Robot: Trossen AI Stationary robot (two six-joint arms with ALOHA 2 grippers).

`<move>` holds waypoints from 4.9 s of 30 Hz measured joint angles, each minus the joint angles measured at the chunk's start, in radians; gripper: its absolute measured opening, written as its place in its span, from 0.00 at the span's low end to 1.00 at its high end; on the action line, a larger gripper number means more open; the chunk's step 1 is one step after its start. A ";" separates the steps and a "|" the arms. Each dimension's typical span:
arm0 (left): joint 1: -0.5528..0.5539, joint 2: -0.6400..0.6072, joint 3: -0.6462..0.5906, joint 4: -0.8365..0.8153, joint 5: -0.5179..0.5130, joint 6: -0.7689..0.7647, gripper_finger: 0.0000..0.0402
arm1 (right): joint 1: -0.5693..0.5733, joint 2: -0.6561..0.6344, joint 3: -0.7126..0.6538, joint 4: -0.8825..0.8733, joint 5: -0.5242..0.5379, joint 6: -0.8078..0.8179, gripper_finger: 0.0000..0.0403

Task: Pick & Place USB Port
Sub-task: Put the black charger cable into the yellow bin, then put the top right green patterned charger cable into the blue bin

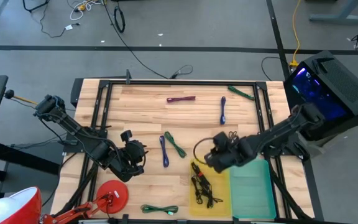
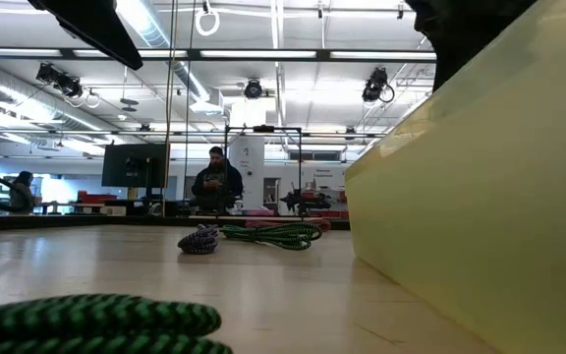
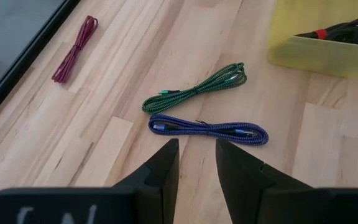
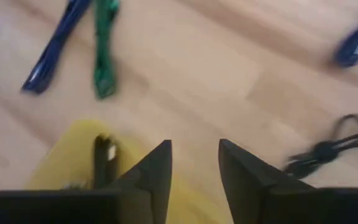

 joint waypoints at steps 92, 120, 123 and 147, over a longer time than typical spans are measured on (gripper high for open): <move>-0.092 0.116 0.000 0.012 -0.058 -0.043 0.28 | -0.351 -0.162 -0.172 -0.063 -0.335 -0.105 0.05; -0.092 0.115 0.000 0.018 -0.076 -0.051 0.28 | 0.261 0.020 -0.015 0.287 -0.308 0.164 0.07; -0.092 0.115 0.000 0.018 -0.076 -0.052 0.28 | 0.262 0.056 -0.015 0.308 -0.314 0.157 0.08; -0.092 0.115 0.000 0.019 -0.071 -0.060 0.28 | 0.258 0.087 -0.015 0.370 -0.255 0.079 0.33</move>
